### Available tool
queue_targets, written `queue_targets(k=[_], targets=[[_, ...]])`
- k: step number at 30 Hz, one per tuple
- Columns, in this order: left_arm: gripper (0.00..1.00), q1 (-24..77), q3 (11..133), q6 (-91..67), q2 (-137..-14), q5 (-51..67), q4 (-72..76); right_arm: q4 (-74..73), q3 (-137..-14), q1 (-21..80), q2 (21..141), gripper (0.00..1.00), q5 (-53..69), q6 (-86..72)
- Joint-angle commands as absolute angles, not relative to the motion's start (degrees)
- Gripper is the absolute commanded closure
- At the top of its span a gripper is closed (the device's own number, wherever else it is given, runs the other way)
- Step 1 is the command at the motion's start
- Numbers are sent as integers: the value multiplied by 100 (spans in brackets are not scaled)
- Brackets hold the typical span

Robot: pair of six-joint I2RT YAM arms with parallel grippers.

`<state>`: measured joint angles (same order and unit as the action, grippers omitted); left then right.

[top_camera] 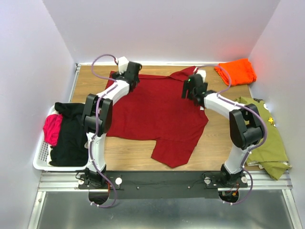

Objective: Fold and stack the t-shirts
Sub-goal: Flatten out the tshirt

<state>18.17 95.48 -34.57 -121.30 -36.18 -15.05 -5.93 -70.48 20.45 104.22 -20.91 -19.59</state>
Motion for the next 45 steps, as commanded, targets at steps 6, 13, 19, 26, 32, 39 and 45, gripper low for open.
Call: queue_targets(k=[6, 13, 19, 26, 32, 39, 45], targets=[[2, 1828, 7753, -3937, -11022, -2910, -1609, -1134, -5521, 2540, 9695, 16, -1608, -2979], [2, 1977, 7058, -4087, -10854, -2672, -1318, -1195, -4852, 2584, 9422, 16, -1880, -3146], [2, 2030, 6636, -4131, -10618, -2619, -1108, -1388, -4799, 2558, 9755, 16, -2425, -3348], [2, 2065, 6452, -4131, -10354, -2654, -1099, -1766, -5396, 2224, 10327, 15, -2417, -3279], [2, 2083, 6460, -4131, -10301, -2611, -1064, -1942, -6142, 1662, 10704, 14, -2233, -2997], [2, 2118, 6556, -4069, -10345, -2672, -1046, -2074, -7143, 1073, 11311, 14, -2074, -2593], [2, 2118, 6802, -4017, -10555, -2698, -1107, -2319, -8216, 774, 12005, 13, -1951, -2206]])
